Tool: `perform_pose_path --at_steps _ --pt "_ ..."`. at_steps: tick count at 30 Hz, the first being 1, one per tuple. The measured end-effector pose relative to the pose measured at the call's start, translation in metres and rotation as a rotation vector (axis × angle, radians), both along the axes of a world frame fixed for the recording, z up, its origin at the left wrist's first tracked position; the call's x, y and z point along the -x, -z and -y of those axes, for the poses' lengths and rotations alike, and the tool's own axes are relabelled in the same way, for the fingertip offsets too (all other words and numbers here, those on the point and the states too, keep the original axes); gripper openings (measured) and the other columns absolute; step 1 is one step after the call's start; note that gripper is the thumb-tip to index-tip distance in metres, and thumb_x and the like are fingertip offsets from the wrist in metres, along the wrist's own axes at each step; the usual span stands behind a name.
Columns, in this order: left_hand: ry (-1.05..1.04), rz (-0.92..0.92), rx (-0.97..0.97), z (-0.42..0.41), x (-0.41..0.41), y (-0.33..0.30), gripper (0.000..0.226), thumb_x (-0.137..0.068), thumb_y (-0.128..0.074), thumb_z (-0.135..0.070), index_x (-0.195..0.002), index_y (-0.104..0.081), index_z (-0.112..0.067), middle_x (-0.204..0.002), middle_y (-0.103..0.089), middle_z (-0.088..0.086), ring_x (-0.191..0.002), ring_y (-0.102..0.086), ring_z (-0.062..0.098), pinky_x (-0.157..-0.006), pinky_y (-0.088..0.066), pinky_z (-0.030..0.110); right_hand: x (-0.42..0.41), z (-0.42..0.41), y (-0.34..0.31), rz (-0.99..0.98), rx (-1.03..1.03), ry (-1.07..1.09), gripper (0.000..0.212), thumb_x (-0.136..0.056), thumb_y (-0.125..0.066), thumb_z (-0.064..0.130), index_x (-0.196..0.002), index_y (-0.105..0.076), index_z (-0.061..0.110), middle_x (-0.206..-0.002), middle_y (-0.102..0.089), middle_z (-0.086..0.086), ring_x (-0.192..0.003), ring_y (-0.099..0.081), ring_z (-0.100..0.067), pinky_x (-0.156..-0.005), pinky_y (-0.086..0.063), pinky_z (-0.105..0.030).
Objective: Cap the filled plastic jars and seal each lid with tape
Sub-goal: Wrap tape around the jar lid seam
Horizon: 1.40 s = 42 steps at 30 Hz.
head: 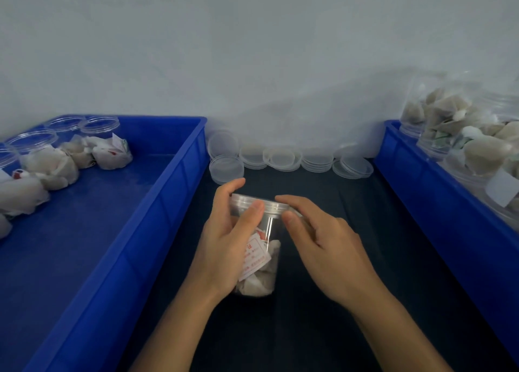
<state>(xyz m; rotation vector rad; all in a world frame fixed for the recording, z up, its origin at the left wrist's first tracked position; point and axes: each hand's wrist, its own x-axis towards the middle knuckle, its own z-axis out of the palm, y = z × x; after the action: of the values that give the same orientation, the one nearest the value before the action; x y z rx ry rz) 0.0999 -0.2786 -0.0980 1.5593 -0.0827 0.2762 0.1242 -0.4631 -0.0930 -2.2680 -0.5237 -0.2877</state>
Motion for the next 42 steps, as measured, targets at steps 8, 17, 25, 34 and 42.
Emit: perform_pose_path --at_steps 8,17,25,34,42 --pt "-0.412 0.062 -0.566 0.008 0.005 -0.001 0.074 -0.081 -0.049 -0.086 -0.143 -0.041 -0.048 -0.126 -0.057 -0.025 -0.102 -0.063 -0.004 -0.082 -0.057 0.027 0.003 -0.004 -0.002 0.028 0.054 0.088 0.042 -0.103 -0.032 0.062 -0.135 -0.056 0.049 -0.07 -0.063 0.017 -0.066 -0.061 -0.008 -0.063 -0.051 -0.035" --pt "-0.251 0.011 -0.247 0.005 0.001 0.002 0.069 -0.079 -0.064 -0.074 -0.141 -0.049 -0.048 -0.121 -0.06 -0.035 -0.105 -0.067 -0.007 -0.08 -0.06 0.028 0.004 0.004 -0.008 -0.015 0.097 0.069 0.048 -0.105 -0.028 0.049 -0.149 -0.048 0.047 -0.071 -0.062 0.021 -0.062 -0.059 -0.009 -0.057 -0.034 -0.028" --pt "-0.119 -0.019 0.046 0.008 -0.002 0.006 0.05 -0.09 -0.072 -0.046 -0.136 -0.06 -0.031 -0.113 -0.075 -0.012 -0.091 -0.079 0.013 -0.068 -0.062 0.024 -0.002 0.006 -0.006 -0.011 0.181 0.083 0.047 -0.106 -0.025 0.057 -0.149 -0.045 0.051 -0.062 -0.057 0.017 -0.062 -0.055 -0.008 -0.067 -0.049 -0.037" --pt "-0.107 -0.05 -0.113 0.002 -0.001 0.002 0.048 -0.092 -0.058 -0.059 -0.136 -0.059 -0.04 -0.112 -0.075 -0.013 -0.1 -0.076 0.011 -0.078 -0.063 0.032 0.001 0.004 -0.006 0.059 0.209 0.116 0.042 -0.105 -0.02 0.06 -0.133 -0.05 0.049 -0.06 -0.051 0.016 -0.062 -0.057 -0.01 -0.067 -0.052 -0.037" --pt "-0.292 -0.078 -0.534 0.012 0.013 -0.008 0.082 -0.073 -0.043 -0.093 -0.145 -0.03 -0.055 -0.108 -0.066 -0.024 -0.096 -0.069 0.0 -0.088 -0.059 0.039 0.008 -0.006 -0.01 0.143 0.272 0.084 0.045 -0.108 -0.016 0.061 -0.136 -0.048 0.046 -0.066 -0.052 0.019 -0.061 -0.059 -0.011 -0.061 -0.053 -0.038"
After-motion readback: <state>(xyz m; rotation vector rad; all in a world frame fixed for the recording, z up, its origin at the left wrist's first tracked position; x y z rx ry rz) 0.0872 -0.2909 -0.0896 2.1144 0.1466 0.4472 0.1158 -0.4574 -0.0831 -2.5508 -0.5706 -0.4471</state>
